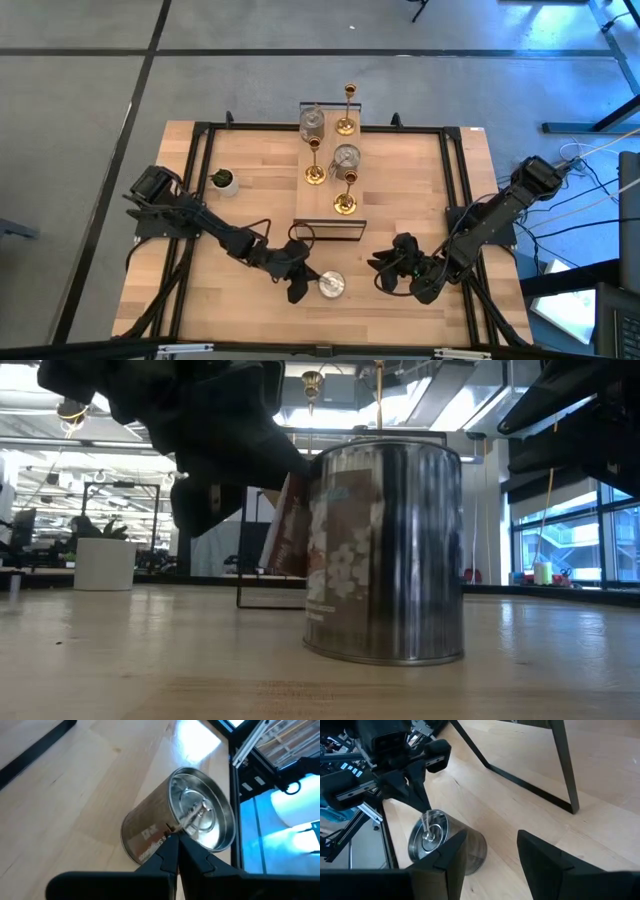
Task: Pick & Place candle stick holders
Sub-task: Put the silver scented candle on the shelf
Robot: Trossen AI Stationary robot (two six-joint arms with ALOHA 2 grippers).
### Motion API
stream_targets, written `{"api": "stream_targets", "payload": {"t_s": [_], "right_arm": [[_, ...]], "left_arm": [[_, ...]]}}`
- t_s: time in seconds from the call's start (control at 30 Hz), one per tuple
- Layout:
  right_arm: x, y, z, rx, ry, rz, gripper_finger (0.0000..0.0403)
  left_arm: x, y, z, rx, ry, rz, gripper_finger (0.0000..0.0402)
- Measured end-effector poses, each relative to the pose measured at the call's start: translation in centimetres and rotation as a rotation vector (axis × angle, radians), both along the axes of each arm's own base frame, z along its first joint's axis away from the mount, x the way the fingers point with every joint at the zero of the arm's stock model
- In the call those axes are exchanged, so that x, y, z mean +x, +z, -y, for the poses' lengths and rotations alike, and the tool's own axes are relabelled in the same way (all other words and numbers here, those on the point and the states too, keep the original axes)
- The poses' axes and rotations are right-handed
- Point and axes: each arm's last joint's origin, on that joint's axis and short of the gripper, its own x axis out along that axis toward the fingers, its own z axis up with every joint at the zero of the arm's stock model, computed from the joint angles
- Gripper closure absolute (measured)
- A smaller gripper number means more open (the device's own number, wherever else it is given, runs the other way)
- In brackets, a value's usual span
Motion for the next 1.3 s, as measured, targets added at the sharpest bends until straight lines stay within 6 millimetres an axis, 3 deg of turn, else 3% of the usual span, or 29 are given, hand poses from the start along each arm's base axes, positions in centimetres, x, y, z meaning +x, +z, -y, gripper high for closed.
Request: {"api": "stream_targets", "payload": {"t_s": [0.57,0.8,1.03,1.17,1.3], "right_arm": [[0.0,0.0,0.0,-0.002,0.000,-0.002,0.0228],[0.0,0.0,0.0,0.002,0.002,-0.001,0.0228],[0.0,0.0,0.0,0.005,0.006,-0.004,0.0228],[0.0,0.0,-0.1,0.008,0.015,-0.011,0.0228],[0.0,0.0,-0.1,0.003,0.026,-0.018,0.0228]], "left_arm": [[-0.1,0.5,-0.2,-0.011,-0.033,0.000,0.0400],[-1.5,3.3,-0.3,0.026,-0.013,0.029,0.0400],[-3.1,7.0,-0.2,-0.055,-0.134,0.112,0.0397],[-4.2,7.5,1.1,-0.120,-0.254,0.079,0.0373],[-5.4,6.8,3.0,-0.171,-0.340,0.003,0.0324]]}}
